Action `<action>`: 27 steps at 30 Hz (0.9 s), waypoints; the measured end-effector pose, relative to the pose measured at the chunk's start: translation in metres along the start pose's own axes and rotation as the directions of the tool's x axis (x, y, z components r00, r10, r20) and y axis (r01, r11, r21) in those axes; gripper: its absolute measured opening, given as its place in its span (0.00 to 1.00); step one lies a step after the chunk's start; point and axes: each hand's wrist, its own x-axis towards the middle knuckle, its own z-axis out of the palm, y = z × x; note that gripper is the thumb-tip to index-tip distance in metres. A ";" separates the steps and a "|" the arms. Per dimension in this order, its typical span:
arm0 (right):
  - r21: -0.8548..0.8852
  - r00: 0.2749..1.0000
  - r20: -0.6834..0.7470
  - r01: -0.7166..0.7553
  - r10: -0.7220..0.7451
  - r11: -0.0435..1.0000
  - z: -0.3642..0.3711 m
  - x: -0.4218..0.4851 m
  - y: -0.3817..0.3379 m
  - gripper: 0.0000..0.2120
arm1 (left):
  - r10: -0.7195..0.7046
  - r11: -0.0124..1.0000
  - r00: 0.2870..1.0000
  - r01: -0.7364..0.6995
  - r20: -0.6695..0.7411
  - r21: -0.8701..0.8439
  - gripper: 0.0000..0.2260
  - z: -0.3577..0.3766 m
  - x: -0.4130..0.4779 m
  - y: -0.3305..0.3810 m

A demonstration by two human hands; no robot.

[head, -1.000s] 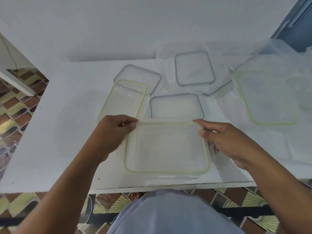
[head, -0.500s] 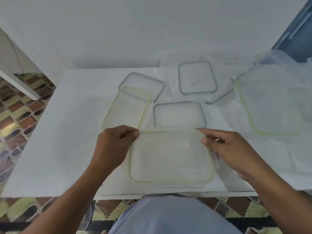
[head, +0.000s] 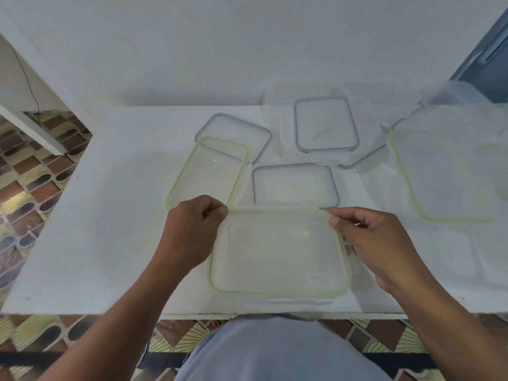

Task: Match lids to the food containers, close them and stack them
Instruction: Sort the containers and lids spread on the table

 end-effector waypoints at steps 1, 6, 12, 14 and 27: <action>0.003 1.000 0.001 -0.005 0.005 1.000 0.001 0.000 0.000 0.06 | 0.022 1.000 1.000 -0.022 -0.009 0.020 0.06 0.002 0.000 0.000; -0.022 0.999 0.010 0.034 -0.033 0.999 0.001 -0.007 0.000 0.07 | 0.153 0.988 0.984 -0.149 -0.092 0.048 0.07 0.011 -0.010 -0.008; -0.132 0.990 -0.043 0.127 -0.133 0.983 0.004 -0.014 -0.005 0.06 | 0.177 0.984 0.973 -0.170 -0.146 0.055 0.06 0.006 -0.014 -0.005; -0.153 0.988 -0.053 0.137 -0.147 0.979 0.003 -0.014 -0.010 0.05 | 0.195 0.979 0.970 -0.184 -0.144 0.085 0.07 0.003 -0.014 -0.001; -0.157 0.998 0.033 0.062 -0.057 0.986 0.001 0.006 -0.006 0.07 | 0.093 0.991 0.995 -0.096 0.037 0.092 0.08 0.000 0.002 0.001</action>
